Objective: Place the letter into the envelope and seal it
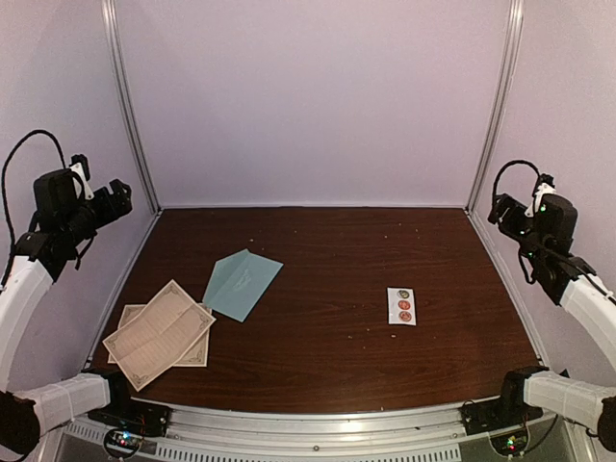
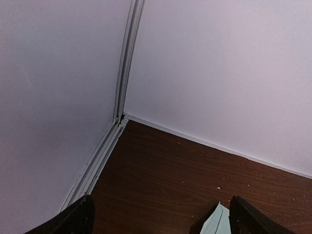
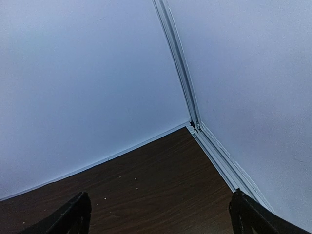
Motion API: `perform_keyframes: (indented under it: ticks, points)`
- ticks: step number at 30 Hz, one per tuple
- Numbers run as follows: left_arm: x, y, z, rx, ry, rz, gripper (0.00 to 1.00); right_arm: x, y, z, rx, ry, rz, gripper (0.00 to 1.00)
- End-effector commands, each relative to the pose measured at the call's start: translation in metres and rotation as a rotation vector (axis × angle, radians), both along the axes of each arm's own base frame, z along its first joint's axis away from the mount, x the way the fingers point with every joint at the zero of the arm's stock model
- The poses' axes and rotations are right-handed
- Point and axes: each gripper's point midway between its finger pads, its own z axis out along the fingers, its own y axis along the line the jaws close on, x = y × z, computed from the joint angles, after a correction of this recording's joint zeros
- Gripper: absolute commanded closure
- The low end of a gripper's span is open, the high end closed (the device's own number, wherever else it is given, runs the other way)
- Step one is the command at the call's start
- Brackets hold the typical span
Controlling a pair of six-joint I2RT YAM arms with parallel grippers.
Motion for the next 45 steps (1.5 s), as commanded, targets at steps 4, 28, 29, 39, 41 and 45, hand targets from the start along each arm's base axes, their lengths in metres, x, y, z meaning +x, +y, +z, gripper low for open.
perform_keyframes:
  ticks: [4,28,29,39,41,45]
  points:
    - [-0.003,-0.001,-0.018,0.076,0.055,-0.028,0.02,-0.003,0.01,-0.008,0.043,0.046,0.047,0.0]
    - [-0.014,-0.052,-0.177,-0.222,0.373,-0.236,0.02,-0.004,0.088,-0.052,0.133,0.131,0.494,0.0]
    - [-0.012,-0.055,-0.183,-0.23,0.391,-0.248,0.02,-0.005,0.097,-0.054,0.137,0.141,0.541,0.0]
    - [-0.007,-0.043,-0.23,-0.267,0.482,-0.128,0.02,-0.022,0.228,-0.071,0.144,0.247,0.862,0.02]
    - [-0.012,-0.045,-0.235,-0.33,0.452,-0.115,0.02,-0.026,0.251,-0.072,0.161,0.248,0.911,0.03]
    - [-0.024,-0.051,-0.254,-0.401,0.456,-0.116,0.02,-0.038,0.302,-0.079,0.174,0.266,1.013,0.02]
